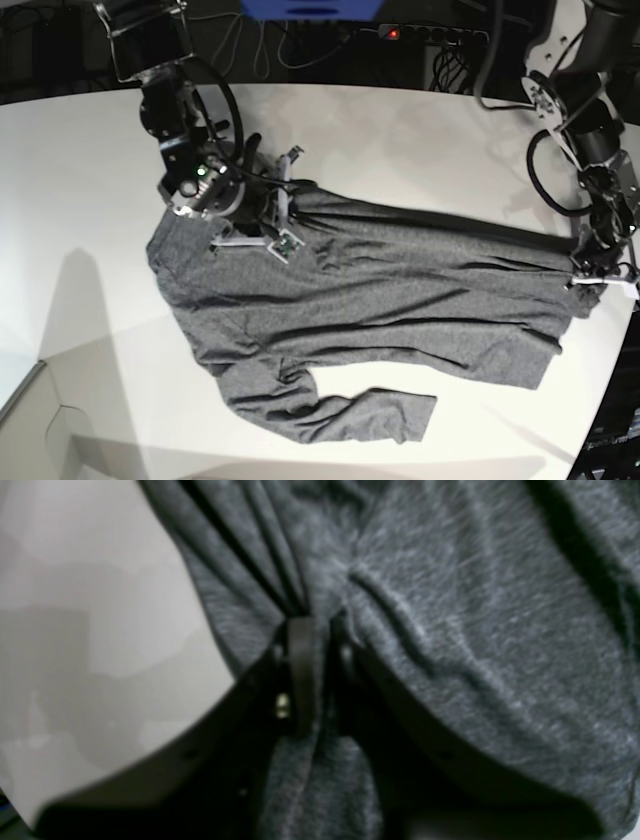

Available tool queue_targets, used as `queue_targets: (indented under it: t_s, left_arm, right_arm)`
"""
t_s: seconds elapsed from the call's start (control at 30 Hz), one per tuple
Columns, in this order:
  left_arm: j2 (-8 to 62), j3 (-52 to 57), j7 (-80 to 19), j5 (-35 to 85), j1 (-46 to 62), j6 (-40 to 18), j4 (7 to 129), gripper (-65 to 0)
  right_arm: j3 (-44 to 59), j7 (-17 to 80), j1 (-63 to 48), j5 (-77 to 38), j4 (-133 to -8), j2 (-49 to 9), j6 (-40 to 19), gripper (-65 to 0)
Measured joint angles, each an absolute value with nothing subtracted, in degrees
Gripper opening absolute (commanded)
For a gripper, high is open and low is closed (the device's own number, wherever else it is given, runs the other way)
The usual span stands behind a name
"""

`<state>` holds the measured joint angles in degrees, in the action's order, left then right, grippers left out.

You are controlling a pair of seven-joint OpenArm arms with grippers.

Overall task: Layout the t-shirt on the table in an organized manner, then fold the t-shirt properly
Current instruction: 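Hold the shirt with the left gripper and lift the collar with the right, then drag the collar corner with the right gripper away from the left gripper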

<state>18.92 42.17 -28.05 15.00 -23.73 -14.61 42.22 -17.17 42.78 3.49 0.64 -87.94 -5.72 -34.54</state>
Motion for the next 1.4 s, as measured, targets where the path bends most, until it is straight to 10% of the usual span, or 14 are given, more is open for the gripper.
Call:
queue_targets:
  t_s: [0.63, 0.93, 1.4]
  left_arm:
    - [18.06, 42.26, -28.42, 14.96, -24.32, -14.57, 46.89, -65.0]
    - [17.85, 42.24, -28.40, 15.03, -24.34, -14.59, 46.94, -65.0]
    - [17.78, 42.26, -28.47, 14.98, -24.34, -14.57, 46.94, -65.0]
  right_arm:
    - [-8.43, 42.78, 1.65, 1.21, -93.17, -5.74, -34.54, -48.3]
    - [-7.70, 46.70, -8.34, 0.95, -101.95, -5.85, -34.59, -27.5]
    - [9.85, 41.39, -18.24, 1.08, -101.95, -5.98, -34.70, -27.2]
